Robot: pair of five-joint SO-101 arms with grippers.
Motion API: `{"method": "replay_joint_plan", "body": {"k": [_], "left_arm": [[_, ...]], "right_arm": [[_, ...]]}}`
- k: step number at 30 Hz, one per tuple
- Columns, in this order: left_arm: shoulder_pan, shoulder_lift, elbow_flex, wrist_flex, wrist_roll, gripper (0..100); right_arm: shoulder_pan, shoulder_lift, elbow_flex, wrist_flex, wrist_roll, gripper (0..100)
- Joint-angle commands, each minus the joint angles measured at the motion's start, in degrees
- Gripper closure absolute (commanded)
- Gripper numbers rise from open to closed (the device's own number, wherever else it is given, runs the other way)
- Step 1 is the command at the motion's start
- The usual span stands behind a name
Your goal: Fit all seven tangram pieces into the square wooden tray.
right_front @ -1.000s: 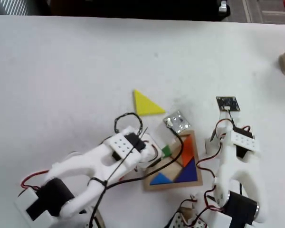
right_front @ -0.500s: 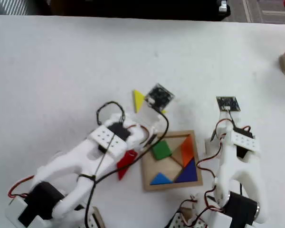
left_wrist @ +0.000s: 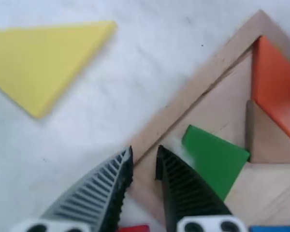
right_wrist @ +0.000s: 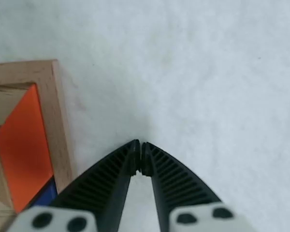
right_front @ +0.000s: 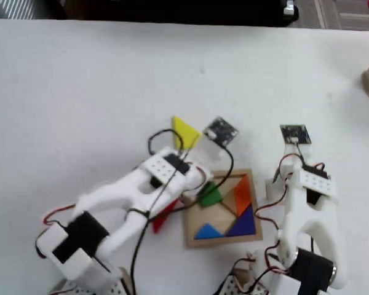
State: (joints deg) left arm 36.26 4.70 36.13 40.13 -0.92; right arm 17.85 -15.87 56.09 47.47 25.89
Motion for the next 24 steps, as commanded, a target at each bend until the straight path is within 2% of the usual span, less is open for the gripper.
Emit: {"method": "replay_joint_plan", "body": {"k": [1,9,14,19,24], "left_arm": [[2.2,-0.8,-0.3,4.1,0.4,90],[8.3,-10.2,8.6,4.1,0.3,90],[5.0,-15.9,9.5,3.6,0.7,90],[0.2,-18.9,10.2,-4.0,0.8,90],[2.7,-18.8,13.5,-15.4,0.9,90]], "right_arm": [[-0.2,-2.2,-0.5,-0.7,0.5,98.1],[-0.2,-2.3,-0.5,-0.7,0.5,98.1],[-0.3,-2.3,-0.5,-0.7,0.5,98.1],[-0.3,-2.3,-0.5,-0.7,0.5,98.1],[-0.3,-2.3,-0.5,-0.7,0.5,98.1]]}}
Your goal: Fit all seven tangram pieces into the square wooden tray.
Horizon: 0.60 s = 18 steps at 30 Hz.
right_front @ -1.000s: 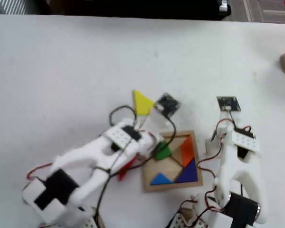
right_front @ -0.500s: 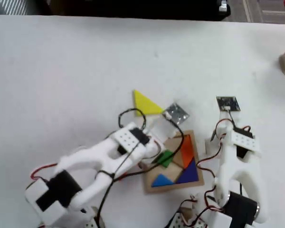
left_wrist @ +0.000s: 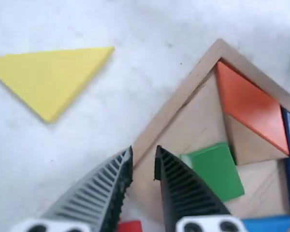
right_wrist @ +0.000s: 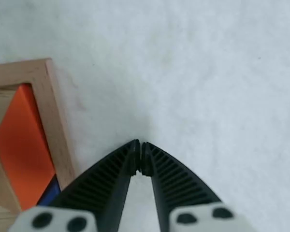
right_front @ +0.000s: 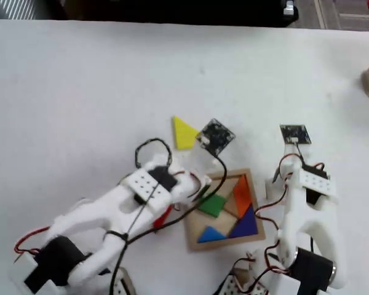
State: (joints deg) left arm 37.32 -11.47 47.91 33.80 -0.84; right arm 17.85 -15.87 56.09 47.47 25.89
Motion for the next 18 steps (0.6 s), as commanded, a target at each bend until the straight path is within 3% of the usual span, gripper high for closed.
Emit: {"method": "replay_joint_plan", "body": {"k": [1,5,11,15,18], "left_arm": [[2.6,-2.6,2.6,-11.7,0.8,90],[5.7,-2.4,5.5,-17.9,0.8,90],[8.0,1.0,7.0,-18.0,0.8,90],[7.9,4.8,1.9,-11.9,0.5,98],[8.2,6.3,-0.1,-6.2,0.3,96]], "right_arm": [[-0.3,-2.3,-0.5,-0.7,0.5,98.1],[-0.3,-2.3,-0.5,-0.7,0.5,98.1],[-0.3,-2.4,-0.5,-0.7,0.5,98.1],[-0.3,-2.4,-0.5,-0.7,0.5,98.1],[-0.3,-2.4,-0.5,-0.7,0.5,98.1]]}}
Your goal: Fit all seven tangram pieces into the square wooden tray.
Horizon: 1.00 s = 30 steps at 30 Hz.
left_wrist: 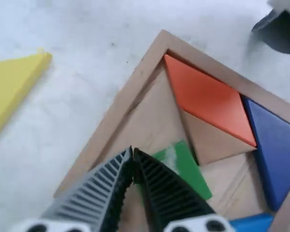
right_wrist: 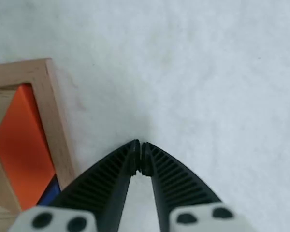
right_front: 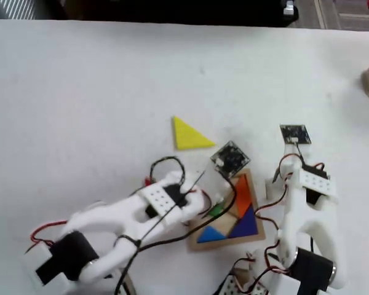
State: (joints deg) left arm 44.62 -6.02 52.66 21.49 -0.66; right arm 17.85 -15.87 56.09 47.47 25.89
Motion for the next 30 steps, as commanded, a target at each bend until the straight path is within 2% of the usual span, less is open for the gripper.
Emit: {"method": "replay_joint_plan", "body": {"k": [1,9,13,16,21,25,30], "left_arm": [[0.9,0.8,-4.9,6.9,0.1,96],[3.6,-3.5,-0.9,7.8,0.0,96],[6.1,-6.9,2.9,4.6,0.0,96],[5.8,-8.6,4.3,1.5,0.0,96],[3.1,-8.8,4.0,0.7,0.4,96],[3.2,-8.7,4.4,1.8,0.4,96],[2.9,-9.2,4.8,8.8,0.1,96]], "right_arm": [[-0.3,-2.4,-0.5,-0.7,0.5,98.1],[-0.3,-2.4,-0.5,-0.7,0.5,98.1],[-0.3,-2.4,-0.5,-0.7,0.5,98.1],[-0.3,-2.4,-0.5,-0.7,0.5,98.1],[-0.3,-2.4,-0.5,-0.7,0.5,98.1],[-0.3,-2.4,-0.5,-0.7,0.5,98.1],[-0.2,-2.4,-0.5,-0.7,0.5,98.1]]}}
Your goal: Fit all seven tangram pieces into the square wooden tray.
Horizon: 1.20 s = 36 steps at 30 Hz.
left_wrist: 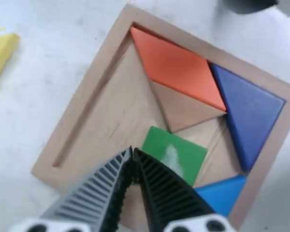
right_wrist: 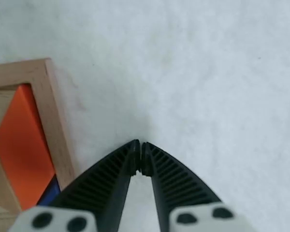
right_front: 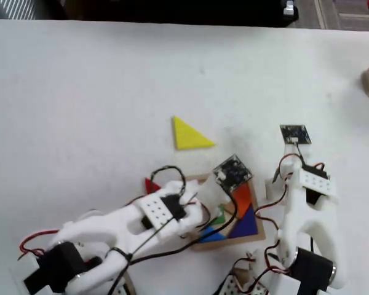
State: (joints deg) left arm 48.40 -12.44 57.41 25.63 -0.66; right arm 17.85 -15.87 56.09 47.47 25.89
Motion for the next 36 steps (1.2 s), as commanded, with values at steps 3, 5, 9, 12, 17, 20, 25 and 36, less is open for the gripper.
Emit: {"method": "replay_joint_plan", "body": {"k": [3,5,9,12,17,20,25,36], "left_arm": [[1.1,-2.9,1.2,7.6,-1.1,96],[2.7,-2.9,1.4,8.1,-4.1,96],[3.0,-2.9,1.4,8.1,-5.9,96],[3.0,-2.9,1.4,8.1,-6.2,96],[3.6,-2.9,1.3,7.7,-6.2,96],[3.6,-2.9,1.2,7.9,-6.2,96],[8.3,-2.9,1.1,7.6,-6.1,96],[1.2,-10.9,-0.4,9.1,-6.0,96]], "right_arm": [[-0.2,-2.4,-0.5,-0.6,0.5,98.1],[-0.2,-2.4,-0.5,-0.6,0.5,98.1],[-0.2,-2.3,-0.5,-0.6,0.5,98.1],[-0.2,-2.3,-0.5,-0.6,0.5,98.1],[-0.2,-2.3,-0.5,-0.7,0.5,98.1],[-0.2,-2.3,-0.5,-0.7,0.5,98.1],[-0.2,-2.3,-0.5,-0.7,0.5,98.1],[-0.2,-2.3,-0.5,-0.7,0.5,98.1]]}}
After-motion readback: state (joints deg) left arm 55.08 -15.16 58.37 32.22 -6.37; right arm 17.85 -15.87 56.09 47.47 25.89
